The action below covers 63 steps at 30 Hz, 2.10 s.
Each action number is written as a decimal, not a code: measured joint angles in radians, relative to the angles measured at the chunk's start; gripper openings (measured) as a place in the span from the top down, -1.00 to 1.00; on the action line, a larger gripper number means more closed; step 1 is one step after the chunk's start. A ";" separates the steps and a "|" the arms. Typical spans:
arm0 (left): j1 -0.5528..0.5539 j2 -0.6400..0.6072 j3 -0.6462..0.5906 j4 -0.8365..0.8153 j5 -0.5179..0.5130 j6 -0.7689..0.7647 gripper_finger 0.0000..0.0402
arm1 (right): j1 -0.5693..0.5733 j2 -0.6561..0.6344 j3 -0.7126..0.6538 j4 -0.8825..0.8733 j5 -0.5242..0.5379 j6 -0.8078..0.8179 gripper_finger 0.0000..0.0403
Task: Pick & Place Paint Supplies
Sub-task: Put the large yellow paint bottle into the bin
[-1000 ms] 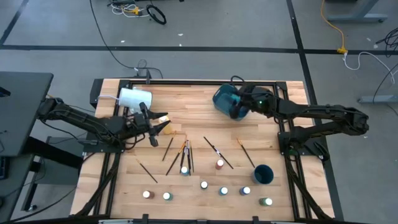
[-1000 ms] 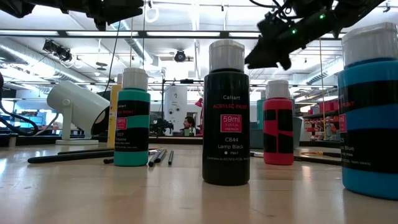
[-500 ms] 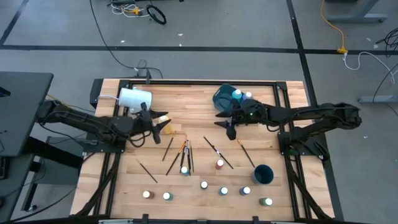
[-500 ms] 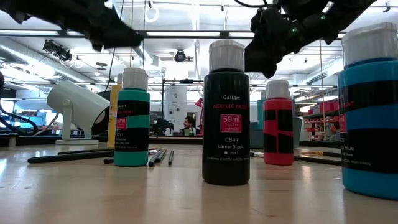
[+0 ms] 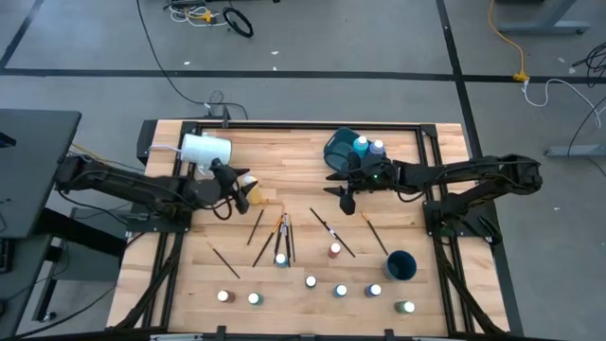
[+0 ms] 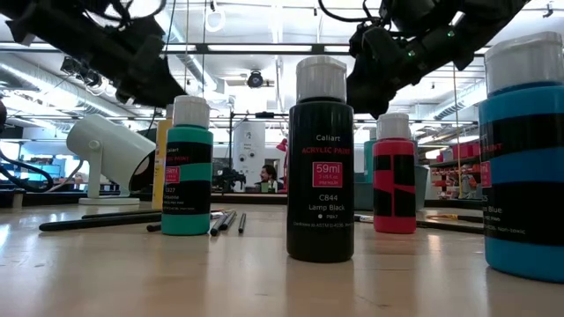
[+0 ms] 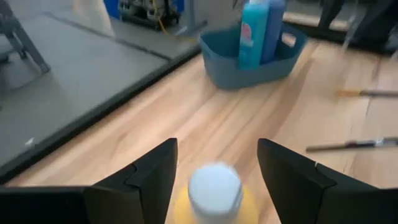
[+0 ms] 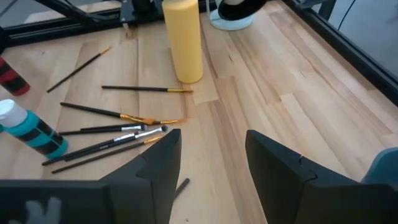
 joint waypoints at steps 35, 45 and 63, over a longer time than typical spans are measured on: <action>0.080 0.232 0.168 0.552 0.201 0.316 0.38 | 0.000 -0.060 0.000 -0.050 0.000 0.009 0.09; 0.150 0.485 0.357 0.549 0.432 0.284 0.38 | 0.049 -0.068 0.000 -0.037 0.000 -0.004 0.09; 0.150 0.591 0.448 0.530 0.473 0.321 0.35 | 0.114 -0.046 0.000 0.219 0.100 -0.128 -0.02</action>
